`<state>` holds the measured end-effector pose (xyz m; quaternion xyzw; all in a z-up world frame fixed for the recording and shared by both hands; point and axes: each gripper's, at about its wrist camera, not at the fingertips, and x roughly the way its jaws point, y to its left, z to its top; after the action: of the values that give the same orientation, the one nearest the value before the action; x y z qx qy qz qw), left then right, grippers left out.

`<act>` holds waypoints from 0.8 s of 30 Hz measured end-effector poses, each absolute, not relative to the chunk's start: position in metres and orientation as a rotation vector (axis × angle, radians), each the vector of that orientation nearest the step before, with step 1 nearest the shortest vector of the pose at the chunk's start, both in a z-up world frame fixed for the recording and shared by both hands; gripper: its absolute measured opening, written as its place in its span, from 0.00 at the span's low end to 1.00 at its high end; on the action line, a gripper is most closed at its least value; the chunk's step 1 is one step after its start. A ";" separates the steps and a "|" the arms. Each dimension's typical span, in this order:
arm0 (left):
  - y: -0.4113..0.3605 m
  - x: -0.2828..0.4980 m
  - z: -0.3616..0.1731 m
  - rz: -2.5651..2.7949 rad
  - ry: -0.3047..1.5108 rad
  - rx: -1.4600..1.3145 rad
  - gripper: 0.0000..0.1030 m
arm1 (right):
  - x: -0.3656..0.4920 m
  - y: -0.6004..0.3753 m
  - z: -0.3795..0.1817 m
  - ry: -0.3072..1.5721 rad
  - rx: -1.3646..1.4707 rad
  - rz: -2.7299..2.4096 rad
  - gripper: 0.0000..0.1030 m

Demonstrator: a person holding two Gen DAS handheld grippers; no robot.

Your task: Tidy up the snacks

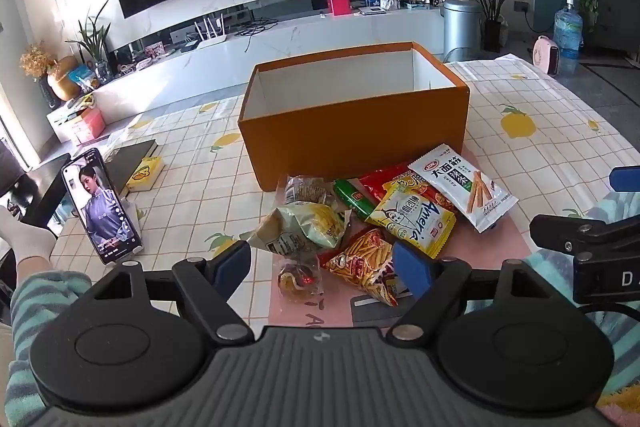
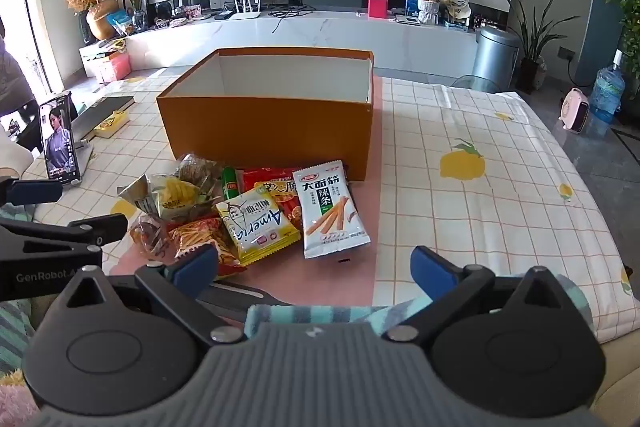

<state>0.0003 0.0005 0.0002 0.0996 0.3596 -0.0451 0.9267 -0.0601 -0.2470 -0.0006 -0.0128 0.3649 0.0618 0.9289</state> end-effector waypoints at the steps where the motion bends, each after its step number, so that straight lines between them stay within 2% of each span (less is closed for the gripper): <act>1: 0.001 0.001 0.000 -0.091 0.737 0.206 0.92 | -0.060 -0.247 -0.001 0.747 -0.025 0.125 0.96; 17: 0.005 -0.001 0.004 -0.078 0.724 0.195 0.92 | -0.064 -0.242 0.002 0.702 -0.041 0.106 0.96; 20: 0.007 -0.002 0.006 -0.074 0.723 0.192 0.92 | -0.061 -0.244 0.001 0.702 -0.037 0.091 0.91; 24: 0.007 -0.002 0.007 -0.073 0.725 0.190 0.92 | -0.058 -0.248 -0.001 0.721 -0.028 0.056 0.92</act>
<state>-0.0018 0.0072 0.0066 0.0929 0.3538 -0.0355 0.9300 -0.0579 -0.2479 -0.0013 -0.0138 0.3529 0.0273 0.9352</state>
